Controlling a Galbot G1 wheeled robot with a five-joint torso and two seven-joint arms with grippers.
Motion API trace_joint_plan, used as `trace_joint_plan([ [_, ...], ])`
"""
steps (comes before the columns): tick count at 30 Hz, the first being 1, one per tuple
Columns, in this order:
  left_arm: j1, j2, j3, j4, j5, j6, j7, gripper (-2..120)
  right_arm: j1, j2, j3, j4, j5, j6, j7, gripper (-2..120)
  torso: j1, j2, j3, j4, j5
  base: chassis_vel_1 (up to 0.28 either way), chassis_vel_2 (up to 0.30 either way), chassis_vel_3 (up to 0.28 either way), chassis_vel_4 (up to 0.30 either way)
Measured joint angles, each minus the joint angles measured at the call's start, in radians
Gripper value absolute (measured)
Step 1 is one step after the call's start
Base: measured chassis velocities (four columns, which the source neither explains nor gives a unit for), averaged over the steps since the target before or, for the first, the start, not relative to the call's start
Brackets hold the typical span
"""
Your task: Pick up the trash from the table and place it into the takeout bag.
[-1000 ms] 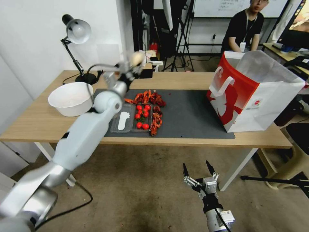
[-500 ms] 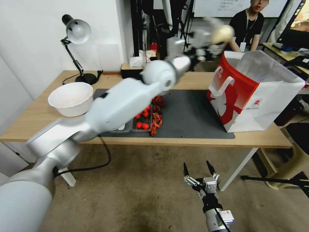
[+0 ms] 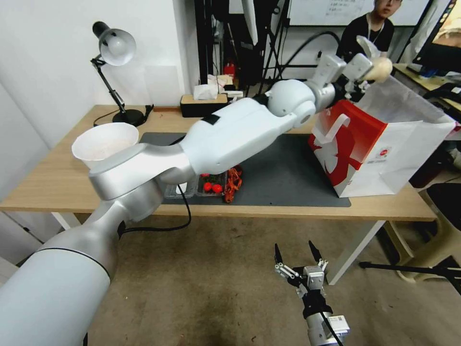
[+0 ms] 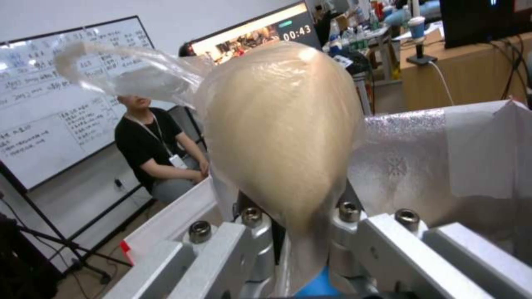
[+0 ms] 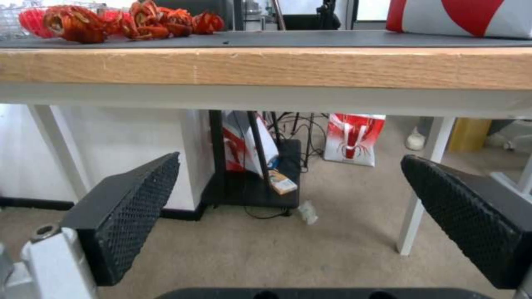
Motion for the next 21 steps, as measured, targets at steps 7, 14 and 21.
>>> trace_joint_plan([
  [7,-0.069,-0.055,0.103,0.089,0.006,-0.013,0.019,6,0.009,-0.002,-0.008,-0.01,0.0,0.005,-0.002,100,0.0,0.0,0.0,-0.0002,0.0001,0.0,0.0,0.0,0.0],
  [14,-0.077,-0.052,0.144,0.088,0.008,0.001,0.032,17,0.009,-0.005,-0.009,-0.012,0.001,0.009,-0.008,100,0.0,0.0,0.0,-0.0003,0.0,0.0,0.0,0.0,0.0],
  [21,-0.076,-0.05,0.142,0.087,0.008,0.009,0.006,45,0.008,-0.002,-0.009,-0.015,0.001,0.009,-0.009,100,0.0,0.0,0.0,-0.0003,0.0,0.0,0.0,0.0,0.0],
])
